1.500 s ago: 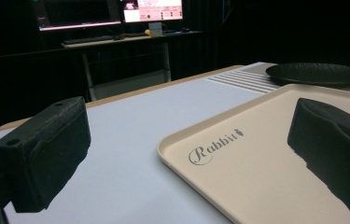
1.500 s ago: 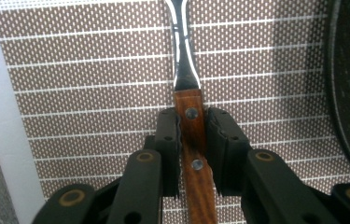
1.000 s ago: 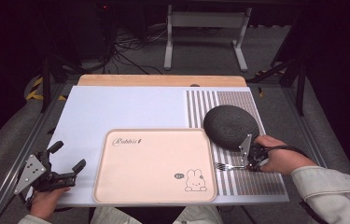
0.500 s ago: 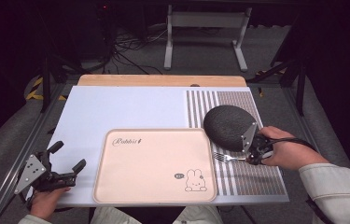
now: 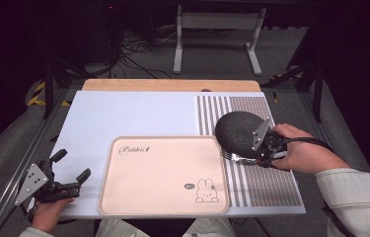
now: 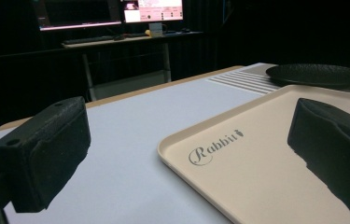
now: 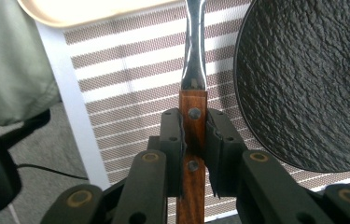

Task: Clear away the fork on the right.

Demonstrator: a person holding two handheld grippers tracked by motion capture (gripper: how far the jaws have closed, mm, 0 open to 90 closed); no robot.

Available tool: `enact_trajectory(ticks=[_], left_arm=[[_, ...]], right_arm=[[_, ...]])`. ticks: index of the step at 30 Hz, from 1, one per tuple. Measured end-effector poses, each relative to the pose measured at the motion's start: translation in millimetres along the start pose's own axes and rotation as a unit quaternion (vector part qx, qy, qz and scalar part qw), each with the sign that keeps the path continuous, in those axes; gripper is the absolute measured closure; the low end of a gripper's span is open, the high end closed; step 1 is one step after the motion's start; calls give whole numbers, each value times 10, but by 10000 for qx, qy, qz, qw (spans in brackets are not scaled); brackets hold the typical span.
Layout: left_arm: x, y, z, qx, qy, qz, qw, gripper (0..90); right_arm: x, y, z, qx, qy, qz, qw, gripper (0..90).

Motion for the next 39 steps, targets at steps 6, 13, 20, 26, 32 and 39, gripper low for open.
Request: enact_trajectory(ticks=[6, 13, 20, 26, 32, 39], left_arm=[[0, 4, -1, -1, 7, 10, 10000, 0], [1, 2, -3, 22, 4, 14, 10000, 0], [-6, 3, -4, 9, 21, -4, 10000, 0], [0, 3, -7, 22, 18, 31, 10000, 0], [7, 6, -8, 38, 25, 39, 10000, 0], [4, 2, -13, 39, 31, 49, 10000, 0]], right_arm=[[-70, -22, -79, 161, -31, 83, 9998, 783], [-122, -37, -166, 617, 136, 35, 9980, 782], [-177, -95, -348, 1076, 308, 23, 9937, 782], [-224, -145, -525, 1399, 396, -11, 9894, 782], [-232, -207, -695, 1548, 497, 52, 9867, 782], [-171, -274, -883, 1511, 465, -28, 9874, 782]])
Point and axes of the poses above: each handheld gripper's, and its own axes: x roughly forward along the jaws, z roughly out of its underside, y roughly to its right, the point moved 1 cm from there along x, roughly forward along the jaws, and after that the axes turned 12 degrees about z, right-handed, at the moved point
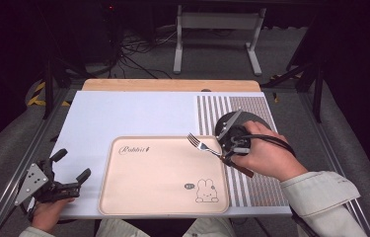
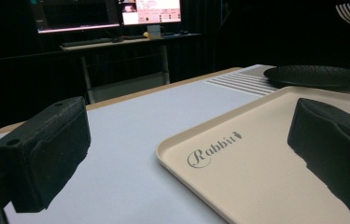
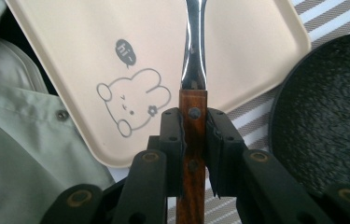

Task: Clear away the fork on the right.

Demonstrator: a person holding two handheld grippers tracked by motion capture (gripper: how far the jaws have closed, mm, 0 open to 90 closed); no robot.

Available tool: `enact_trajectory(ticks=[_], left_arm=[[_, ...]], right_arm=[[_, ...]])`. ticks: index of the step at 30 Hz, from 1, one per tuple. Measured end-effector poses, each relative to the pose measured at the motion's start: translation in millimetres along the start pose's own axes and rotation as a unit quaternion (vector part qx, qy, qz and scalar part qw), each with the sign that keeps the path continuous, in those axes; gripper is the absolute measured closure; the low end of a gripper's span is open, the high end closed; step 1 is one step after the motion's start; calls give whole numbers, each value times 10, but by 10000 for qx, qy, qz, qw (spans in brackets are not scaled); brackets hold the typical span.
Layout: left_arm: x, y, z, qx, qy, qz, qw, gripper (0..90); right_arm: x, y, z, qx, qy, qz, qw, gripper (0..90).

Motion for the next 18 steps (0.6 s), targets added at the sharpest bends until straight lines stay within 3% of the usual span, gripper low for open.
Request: enact_trajectory(ticks=[6, 12, 18], left_arm=[[2, -2, 0, -2, 20, -2, 10000, 0], [7, -1, -1, -9, 9, -5, 10000, 0], [5, -3, 0, -14, 15, -10, 10000, 0]], right_arm=[[53, -65, -99, 314, 46, 115, 9994, 782], [127, -129, -182, 329, 3, 123, 9994, 782], [167, -177, -226, 689, 13, 122, 9975, 782]])
Point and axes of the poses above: each handheld gripper's, and its own axes: x roughly forward along the jaws, z roughly out of its underside, y roughly to its right, the point moved 1 cm from there along x, roughly forward along the jaws, and after that the axes turned 12 degrees about z, right-handed, at the moved point
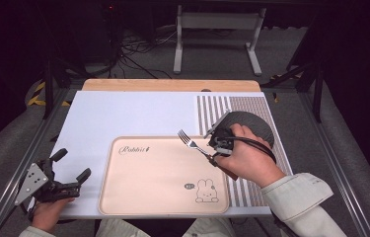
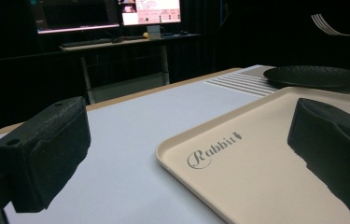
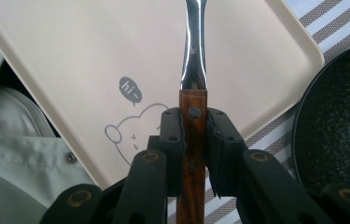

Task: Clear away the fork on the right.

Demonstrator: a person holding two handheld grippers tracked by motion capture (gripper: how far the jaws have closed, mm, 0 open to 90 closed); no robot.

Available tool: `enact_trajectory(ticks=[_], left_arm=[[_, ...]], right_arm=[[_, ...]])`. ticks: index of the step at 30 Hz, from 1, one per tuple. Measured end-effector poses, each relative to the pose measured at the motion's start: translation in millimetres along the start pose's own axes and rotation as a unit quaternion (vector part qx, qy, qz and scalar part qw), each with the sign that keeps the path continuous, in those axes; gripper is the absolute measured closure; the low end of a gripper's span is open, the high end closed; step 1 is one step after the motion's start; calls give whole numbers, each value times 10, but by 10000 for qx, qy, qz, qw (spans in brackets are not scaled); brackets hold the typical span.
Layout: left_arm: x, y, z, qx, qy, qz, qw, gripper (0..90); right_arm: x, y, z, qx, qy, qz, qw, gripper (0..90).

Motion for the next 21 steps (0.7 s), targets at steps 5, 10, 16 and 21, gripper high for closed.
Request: enact_trajectory(ticks=[5, 10, 16, 21], left_arm=[[-1, 0, -2, 2, -9, -9, 10000, 0], [-2, 0, -3, 5, -10, -13, 10000, 0], [-1, -5, -3, 2, -20, -31, 10000, 0], [-2, -3, -5, 5, -15, -26, 10000, 0]], right_arm=[[60, -57, -20, 146, -62, -42, 9999, 782], [124, -84, -36, 299, -95, -18, 9995, 781], [178, -120, -44, 655, -126, 85, 9977, 782], [266, -216, -76, 822, -188, 124, 9964, 781]])
Point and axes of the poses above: each handheld gripper's, and its own axes: x roughly forward along the jaws, z roughly out of its underside, y roughly to its right, the point moved 1 cm from there along x, roughly forward along the jaws, and after that the axes turned 12 degrees about z, right-handed, at the moved point
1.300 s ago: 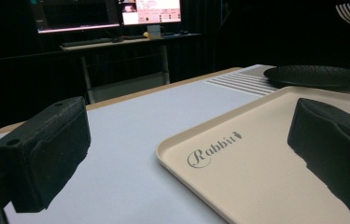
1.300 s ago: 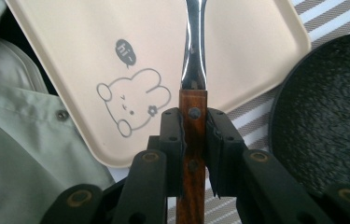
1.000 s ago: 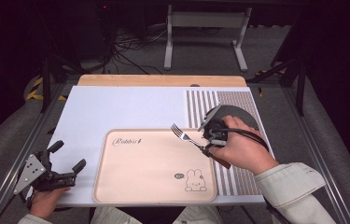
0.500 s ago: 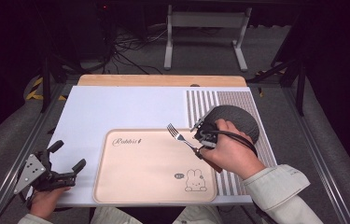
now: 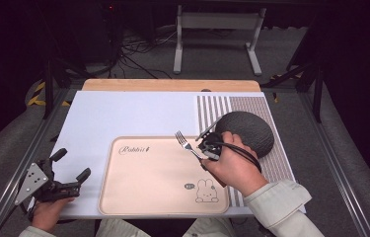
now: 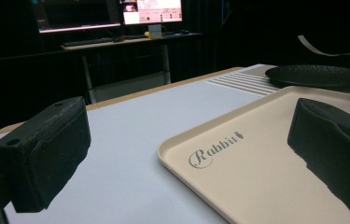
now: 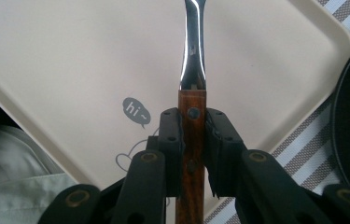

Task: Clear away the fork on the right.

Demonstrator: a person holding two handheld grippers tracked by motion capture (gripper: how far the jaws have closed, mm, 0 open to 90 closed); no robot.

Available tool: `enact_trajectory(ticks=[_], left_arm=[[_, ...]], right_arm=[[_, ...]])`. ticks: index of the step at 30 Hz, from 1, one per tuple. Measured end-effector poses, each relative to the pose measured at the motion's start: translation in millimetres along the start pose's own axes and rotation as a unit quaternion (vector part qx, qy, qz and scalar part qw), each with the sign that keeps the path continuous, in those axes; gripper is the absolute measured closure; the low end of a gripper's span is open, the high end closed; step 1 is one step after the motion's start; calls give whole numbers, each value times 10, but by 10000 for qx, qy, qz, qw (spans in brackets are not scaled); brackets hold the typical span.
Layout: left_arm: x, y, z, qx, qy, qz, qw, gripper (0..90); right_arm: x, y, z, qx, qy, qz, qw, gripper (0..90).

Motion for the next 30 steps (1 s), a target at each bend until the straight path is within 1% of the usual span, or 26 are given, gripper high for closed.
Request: enact_trajectory(ticks=[2, 6, 11, 14, 17, 20, 22, 24, 26, 28, 30], left_arm=[[-1, -2, 0, 3, 1, 5, 10000, 0], [-6, -6, 0, -1, -9, 7, 10000, 0], [-7, -3, -3, 9, 9, 9, 10000, 0], [-5, -3, -2, 5, 0, 11, 10000, 0], [-4, -4, -2, 6, -1, 16, 10000, 0], [-7, -7, -2, -1, 9, 16, 10000, 0], [-6, -7, -3, 0, 10, 14, 10000, 0], [-4, -7, -3, 4, 12, 20, 10000, 0], [0, -6, -3, 1, 10, 28, 10000, 0], [-1, -5, -3, 5, 13, 29, 10000, 0], [-3, -5, -4, 2, 16, 30, 10000, 0]], right_arm=[[41, -26, 0, 24, -64, 24, 10000, 781], [107, -77, -1, 84, -164, -50, 9998, 781], [200, -131, 4, 174, -283, -69, 9994, 781], [269, -151, 13, 222, -360, -95, 9991, 781], [305, -155, 17, 194, -370, -140, 9990, 781], [352, -177, 25, 276, -453, -168, 9985, 781], [369, -178, 27, 262, -454, -154, 9985, 781], [402, -191, 33, 272, -511, -171, 9982, 781], [434, -203, 40, 221, -577, -253, 9978, 781], [457, -208, 46, 197, -602, -214, 9978, 781], [479, -212, 54, 207, -642, -239, 9974, 781]])
Point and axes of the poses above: each handheld gripper's, and its own axes: x roughly forward along the jaws, z roughly out of its underside, y roughly to its right, the point moved 1 cm from there along x, roughly forward along the jaws, and after that the axes turned 12 degrees about z, right-handed, at the moved point
